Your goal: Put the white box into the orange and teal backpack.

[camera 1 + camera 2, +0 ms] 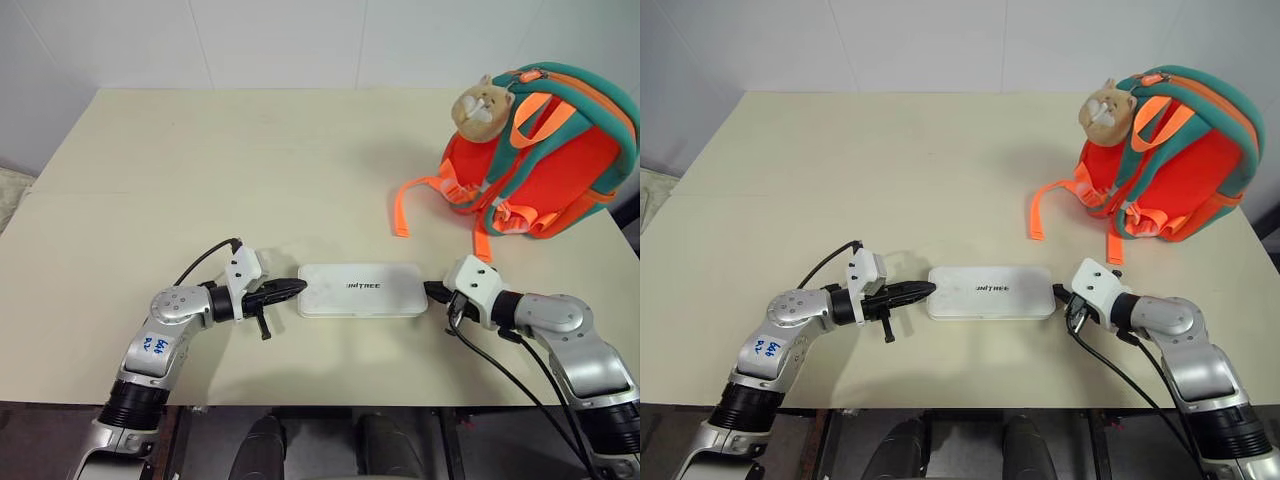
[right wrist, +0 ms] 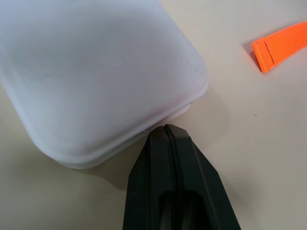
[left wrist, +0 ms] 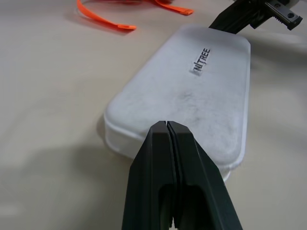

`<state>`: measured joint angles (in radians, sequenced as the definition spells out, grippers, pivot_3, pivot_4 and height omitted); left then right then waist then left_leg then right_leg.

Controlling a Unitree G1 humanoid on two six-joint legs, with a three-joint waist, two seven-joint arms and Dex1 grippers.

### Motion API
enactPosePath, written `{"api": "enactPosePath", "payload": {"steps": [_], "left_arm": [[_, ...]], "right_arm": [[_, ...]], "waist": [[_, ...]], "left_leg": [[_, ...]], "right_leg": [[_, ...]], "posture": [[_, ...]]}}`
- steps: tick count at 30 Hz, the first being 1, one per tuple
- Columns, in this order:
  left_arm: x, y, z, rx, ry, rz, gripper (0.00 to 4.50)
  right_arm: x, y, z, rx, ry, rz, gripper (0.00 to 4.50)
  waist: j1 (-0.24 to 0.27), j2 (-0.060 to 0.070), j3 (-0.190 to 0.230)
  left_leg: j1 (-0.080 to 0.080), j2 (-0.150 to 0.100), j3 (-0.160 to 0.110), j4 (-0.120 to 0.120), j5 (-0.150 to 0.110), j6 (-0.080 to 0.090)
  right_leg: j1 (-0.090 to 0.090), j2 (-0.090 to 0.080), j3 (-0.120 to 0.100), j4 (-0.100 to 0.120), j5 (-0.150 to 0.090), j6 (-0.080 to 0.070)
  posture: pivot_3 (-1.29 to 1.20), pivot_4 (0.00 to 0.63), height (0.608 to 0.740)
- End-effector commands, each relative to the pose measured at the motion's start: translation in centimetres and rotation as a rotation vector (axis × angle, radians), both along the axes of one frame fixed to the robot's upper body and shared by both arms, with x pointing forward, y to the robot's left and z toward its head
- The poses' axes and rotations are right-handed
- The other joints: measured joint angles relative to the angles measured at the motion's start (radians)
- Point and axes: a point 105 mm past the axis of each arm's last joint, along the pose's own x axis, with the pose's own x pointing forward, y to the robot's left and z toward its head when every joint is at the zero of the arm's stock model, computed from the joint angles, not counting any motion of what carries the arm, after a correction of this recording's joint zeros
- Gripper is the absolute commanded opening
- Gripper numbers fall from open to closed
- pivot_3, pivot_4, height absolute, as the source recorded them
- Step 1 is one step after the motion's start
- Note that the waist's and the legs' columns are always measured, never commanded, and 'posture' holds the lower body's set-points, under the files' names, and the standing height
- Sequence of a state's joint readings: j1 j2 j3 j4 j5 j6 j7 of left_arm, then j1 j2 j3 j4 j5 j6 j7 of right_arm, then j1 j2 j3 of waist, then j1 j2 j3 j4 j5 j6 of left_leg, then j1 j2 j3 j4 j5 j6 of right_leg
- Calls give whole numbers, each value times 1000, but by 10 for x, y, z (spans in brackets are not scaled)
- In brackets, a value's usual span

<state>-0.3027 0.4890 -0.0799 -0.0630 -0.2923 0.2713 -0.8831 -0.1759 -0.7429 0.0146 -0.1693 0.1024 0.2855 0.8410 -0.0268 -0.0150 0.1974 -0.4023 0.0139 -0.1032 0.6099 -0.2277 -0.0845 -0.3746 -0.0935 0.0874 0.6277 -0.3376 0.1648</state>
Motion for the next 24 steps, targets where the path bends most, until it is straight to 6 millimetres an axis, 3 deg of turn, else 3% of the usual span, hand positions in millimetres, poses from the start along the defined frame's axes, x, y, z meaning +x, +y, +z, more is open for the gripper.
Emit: {"api": "enactPosePath", "payload": {"steps": [1, 12, 24], "left_arm": [[-1, 9, -5, 18, 18, 21, 20], [5, 24, -2, 31, 0, 79, 20], [0, -3, -9, -3, 20, 23, 20]], "right_arm": [[-3, -1, 14, 0, -42, 5, 0], [-3, -4, 14, -6, -39, 3, 0], [-2, -3, 13, -2, -44, 16, 0]], "waist": [[-1, 0, 0], [0, 0, 0], [0, 0, 0]], "left_leg": [[0, 0, 0, 0, 0, 0], [0, 0, 0, 0, 0, 0], [0, 0, 0, -1, 0, 0]], "right_leg": [[0, 0, 0, 0, 0, 0], [0, 0, 0, -1, 0, 0], [0, 0, 0, -1, 0, 0]], "posture": [[0, 150, 740], [0, 150, 740], [0, 150, 740]]}}
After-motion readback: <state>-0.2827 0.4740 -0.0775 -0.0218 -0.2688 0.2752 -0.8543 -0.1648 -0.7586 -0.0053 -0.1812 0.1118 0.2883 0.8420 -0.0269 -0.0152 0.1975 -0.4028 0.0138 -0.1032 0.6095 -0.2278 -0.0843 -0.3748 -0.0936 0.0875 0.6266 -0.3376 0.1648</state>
